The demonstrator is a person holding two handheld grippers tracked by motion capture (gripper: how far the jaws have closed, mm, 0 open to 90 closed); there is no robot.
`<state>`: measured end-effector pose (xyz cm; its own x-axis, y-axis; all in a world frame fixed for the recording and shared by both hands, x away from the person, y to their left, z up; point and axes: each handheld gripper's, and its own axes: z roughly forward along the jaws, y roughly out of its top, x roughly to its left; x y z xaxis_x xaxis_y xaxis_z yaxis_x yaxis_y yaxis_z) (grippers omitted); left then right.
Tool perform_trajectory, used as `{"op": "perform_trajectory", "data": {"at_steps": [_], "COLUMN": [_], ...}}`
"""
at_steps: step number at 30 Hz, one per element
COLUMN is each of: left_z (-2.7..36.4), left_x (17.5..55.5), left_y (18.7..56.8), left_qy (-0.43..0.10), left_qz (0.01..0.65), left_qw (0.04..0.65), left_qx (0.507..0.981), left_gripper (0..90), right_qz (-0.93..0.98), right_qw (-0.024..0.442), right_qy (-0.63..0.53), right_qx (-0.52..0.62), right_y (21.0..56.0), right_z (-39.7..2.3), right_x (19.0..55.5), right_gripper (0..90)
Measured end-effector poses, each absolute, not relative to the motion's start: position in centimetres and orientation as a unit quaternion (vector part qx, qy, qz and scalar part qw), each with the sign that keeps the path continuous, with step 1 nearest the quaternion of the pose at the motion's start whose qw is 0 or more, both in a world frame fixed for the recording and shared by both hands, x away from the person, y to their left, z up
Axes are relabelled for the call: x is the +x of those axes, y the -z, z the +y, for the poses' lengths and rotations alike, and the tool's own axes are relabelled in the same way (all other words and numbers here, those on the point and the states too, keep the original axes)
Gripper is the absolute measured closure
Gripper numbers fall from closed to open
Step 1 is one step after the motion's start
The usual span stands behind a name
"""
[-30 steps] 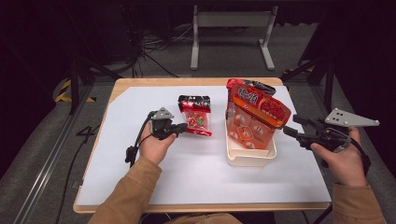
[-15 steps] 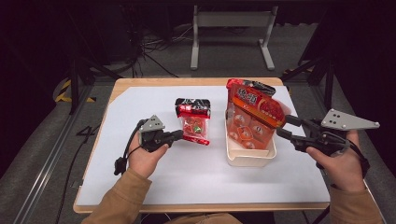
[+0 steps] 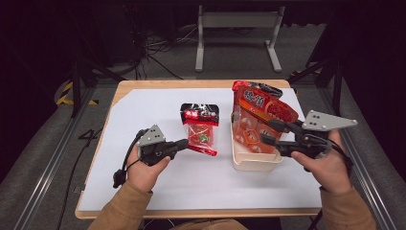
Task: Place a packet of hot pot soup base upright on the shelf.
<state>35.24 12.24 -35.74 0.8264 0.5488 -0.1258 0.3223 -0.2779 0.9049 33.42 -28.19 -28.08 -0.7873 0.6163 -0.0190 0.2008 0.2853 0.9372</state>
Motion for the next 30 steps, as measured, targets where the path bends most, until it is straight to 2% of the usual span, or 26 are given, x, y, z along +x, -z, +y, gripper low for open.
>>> {"op": "perform_trajectory", "data": {"at_steps": [15, 30], "left_z": [11.1, 10.2], "left_x": [32.4, 31.5], "left_y": [36.1, 36.5], "left_qy": [-0.086, -0.076], "left_qz": [0.232, 0.208], "left_qw": [0.542, 0.546], "left_qx": [0.803, 0.808], "left_gripper": [89.5, 89.5], "right_qz": [0.787, 0.786], "right_qw": [0.128, 0.103], "right_qy": [-0.531, -0.533], "right_qx": [0.288, 0.296], "right_y": [31.6, 33.3], "right_z": [-22.3, -21.1], "right_x": [37.9, 38.6], "right_gripper": [42.6, 36.1]}}
